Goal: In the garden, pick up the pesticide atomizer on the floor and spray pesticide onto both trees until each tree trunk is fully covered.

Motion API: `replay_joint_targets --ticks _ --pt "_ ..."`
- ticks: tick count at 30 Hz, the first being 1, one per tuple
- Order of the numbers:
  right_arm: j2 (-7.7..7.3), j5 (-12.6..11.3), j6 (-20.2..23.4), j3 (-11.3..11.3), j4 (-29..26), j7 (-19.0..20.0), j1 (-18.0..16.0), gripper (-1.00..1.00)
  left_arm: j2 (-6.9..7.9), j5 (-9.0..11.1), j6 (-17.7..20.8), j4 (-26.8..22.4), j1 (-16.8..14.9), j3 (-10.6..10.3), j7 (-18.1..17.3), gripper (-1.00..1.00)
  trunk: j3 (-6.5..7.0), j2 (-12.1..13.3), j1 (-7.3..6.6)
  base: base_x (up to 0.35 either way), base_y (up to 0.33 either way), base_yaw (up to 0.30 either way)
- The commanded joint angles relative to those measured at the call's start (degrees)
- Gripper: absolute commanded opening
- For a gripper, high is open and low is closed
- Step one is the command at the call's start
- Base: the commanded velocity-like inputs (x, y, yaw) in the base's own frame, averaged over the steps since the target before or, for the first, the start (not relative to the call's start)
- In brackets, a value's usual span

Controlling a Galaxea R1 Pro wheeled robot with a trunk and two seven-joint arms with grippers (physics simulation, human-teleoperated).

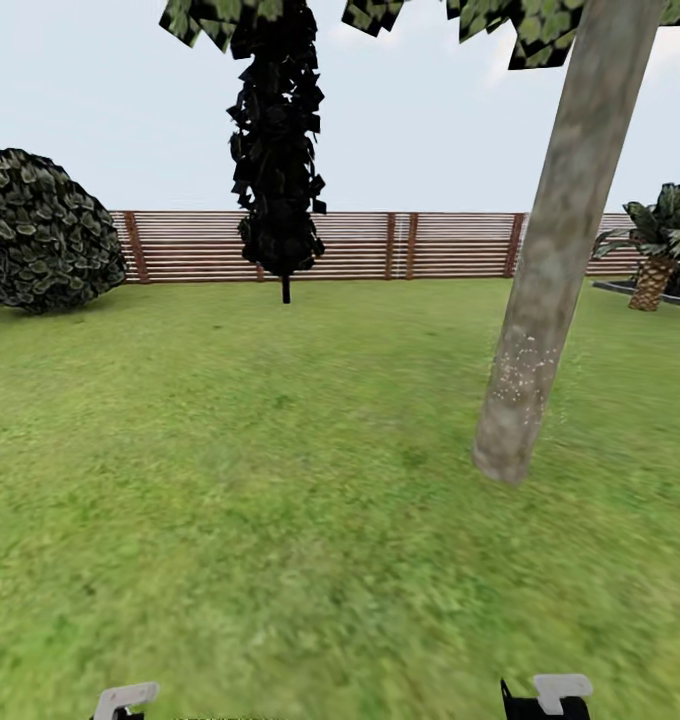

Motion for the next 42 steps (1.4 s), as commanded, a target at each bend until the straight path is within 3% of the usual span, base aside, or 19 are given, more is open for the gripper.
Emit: replay_joint_targets --ticks 1,42 --pt "0.02 0.55 -0.28 -0.48 0.04 0.10 -0.05 1.00 0.02 0.29 -0.14 0.01 -0.04 -0.52 0.65 -1.00 0.00 -0.02 -0.01 -0.004 0.003 0.244" --pt "0.02 0.55 -0.28 -0.49 0.00 0.15 -0.05 1.00 -0.07 0.29 -0.14 0.01 -0.04 -0.53 0.65 -1.00 2.20 -0.02 -0.01 0.000 0.000 0.237"
